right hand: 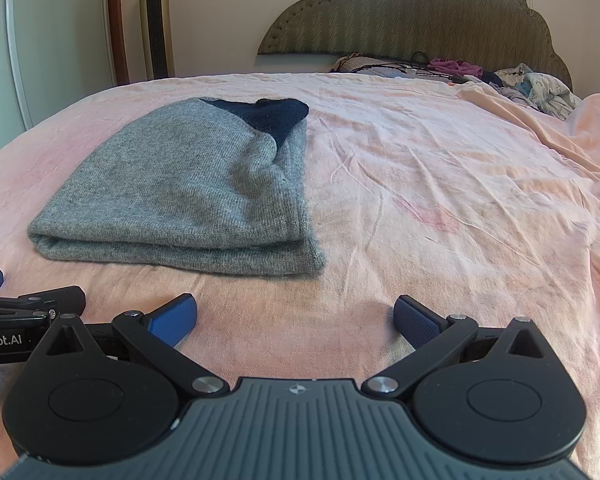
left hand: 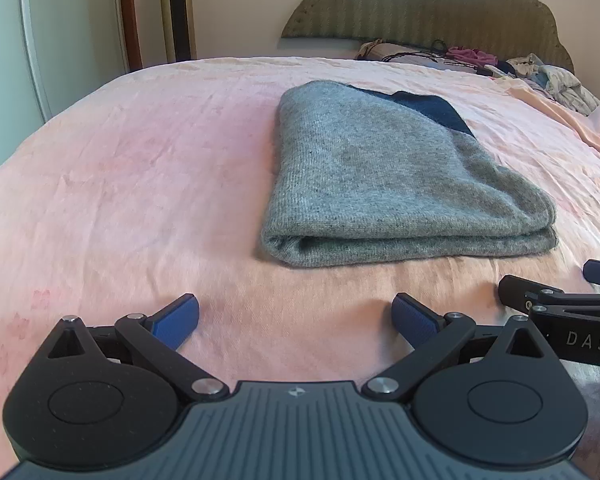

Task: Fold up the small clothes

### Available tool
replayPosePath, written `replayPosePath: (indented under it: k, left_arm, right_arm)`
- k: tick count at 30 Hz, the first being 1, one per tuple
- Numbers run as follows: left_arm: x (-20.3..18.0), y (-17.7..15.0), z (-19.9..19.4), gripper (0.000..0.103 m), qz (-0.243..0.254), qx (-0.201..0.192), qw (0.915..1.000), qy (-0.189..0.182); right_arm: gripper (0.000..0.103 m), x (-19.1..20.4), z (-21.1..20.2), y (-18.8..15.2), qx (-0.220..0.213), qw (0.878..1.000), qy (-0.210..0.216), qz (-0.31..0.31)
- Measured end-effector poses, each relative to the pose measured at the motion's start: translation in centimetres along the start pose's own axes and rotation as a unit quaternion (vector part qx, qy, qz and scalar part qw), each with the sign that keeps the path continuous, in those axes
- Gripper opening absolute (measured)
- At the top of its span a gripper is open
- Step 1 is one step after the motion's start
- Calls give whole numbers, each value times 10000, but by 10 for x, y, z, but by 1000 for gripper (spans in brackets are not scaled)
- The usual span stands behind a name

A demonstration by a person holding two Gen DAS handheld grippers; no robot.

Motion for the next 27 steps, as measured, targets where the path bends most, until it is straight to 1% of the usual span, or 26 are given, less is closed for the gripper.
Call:
replayPosePath:
  k: [27]
  left_arm:
    - [0, -1, -1, 103, -25, -60, 10000, 36]
  right_arm:
    - [103, 0, 0, 0, -1, 10000, 0, 2]
Point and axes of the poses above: each gripper's, at about its wrist camera, not at the fingertips, and z roughly the way its jaws point, x to its left, y to its top, the point moved 1 cm from there along z, roughly the way its jaws point, and after that the axes turned 3 degrees about -x, right-handed, at the moved point
